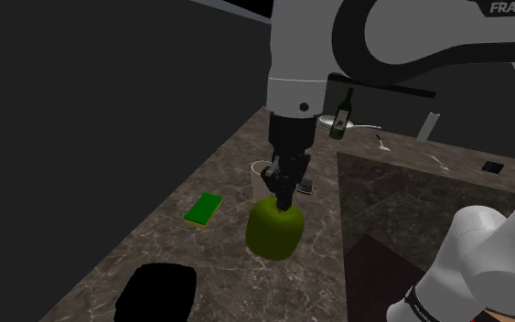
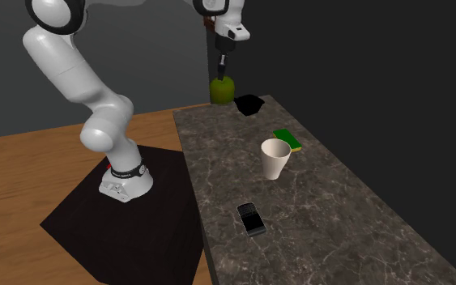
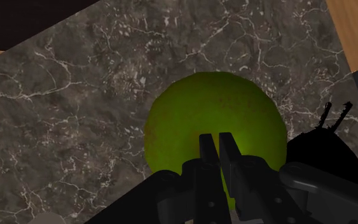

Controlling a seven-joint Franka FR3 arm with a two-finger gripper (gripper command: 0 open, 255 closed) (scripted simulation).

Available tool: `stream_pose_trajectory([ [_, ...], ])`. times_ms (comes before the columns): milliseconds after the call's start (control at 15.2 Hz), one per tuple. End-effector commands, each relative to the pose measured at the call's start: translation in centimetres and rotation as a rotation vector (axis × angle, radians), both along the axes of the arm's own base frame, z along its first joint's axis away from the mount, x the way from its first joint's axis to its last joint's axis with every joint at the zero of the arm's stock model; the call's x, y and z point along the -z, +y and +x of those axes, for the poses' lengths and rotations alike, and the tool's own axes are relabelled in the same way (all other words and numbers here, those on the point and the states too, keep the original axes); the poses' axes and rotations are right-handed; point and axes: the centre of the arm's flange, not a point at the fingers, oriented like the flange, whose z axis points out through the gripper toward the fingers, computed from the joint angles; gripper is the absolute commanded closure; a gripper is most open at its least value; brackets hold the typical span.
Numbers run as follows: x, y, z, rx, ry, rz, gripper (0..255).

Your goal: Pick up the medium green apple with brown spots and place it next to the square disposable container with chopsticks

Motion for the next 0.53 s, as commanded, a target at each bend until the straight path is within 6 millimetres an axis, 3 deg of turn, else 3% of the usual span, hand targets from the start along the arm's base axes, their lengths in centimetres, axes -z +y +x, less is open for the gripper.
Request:
stream_pose_trajectory([
  [0,1.2,0.0,-0.1,0.000,0.000,0.000,255],
  [462,4.9,0.0,-0.1,0.000,0.000,0.000,255],
])
